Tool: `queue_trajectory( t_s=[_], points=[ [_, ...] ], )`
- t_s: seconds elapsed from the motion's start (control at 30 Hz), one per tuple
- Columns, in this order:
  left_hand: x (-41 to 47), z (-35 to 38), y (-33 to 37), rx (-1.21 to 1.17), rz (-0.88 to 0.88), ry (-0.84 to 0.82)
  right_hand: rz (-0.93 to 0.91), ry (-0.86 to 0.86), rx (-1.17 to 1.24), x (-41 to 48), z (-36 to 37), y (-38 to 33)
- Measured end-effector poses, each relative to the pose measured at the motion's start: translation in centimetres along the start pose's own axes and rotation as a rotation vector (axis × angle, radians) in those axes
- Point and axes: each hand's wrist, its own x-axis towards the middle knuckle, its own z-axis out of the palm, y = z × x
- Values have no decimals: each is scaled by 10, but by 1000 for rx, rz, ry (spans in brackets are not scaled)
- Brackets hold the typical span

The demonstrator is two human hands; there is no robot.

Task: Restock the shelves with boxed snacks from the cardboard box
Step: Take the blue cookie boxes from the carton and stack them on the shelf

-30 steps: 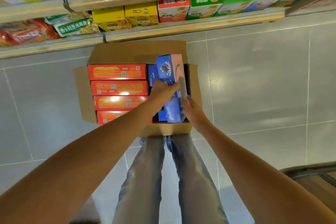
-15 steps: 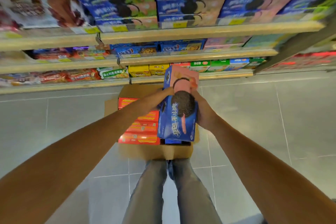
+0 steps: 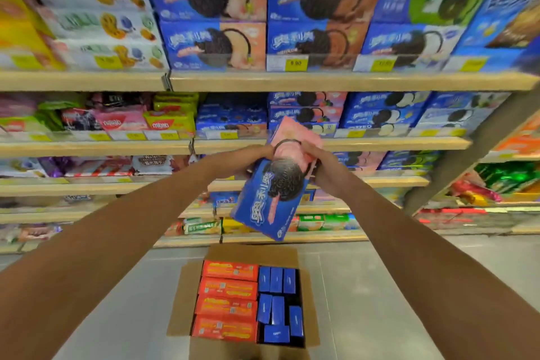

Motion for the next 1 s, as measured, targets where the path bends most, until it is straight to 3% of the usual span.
queue_trajectory(
  t_s=[0.33,0.6,0.77,1.0],
  points=[
    [-73,-38,151,165,356,271,-339,20,-85,-61,9,-158],
    [-97,-63,225,376,436,429,-472,84,-171,-79,11,-237],
    [-112,-78,255,456,550,455,-443,-6,-373,-83,11,-277],
    [-119,-107,289,473,616,570,-595,97,-252,-73,28,-323]
  ],
)
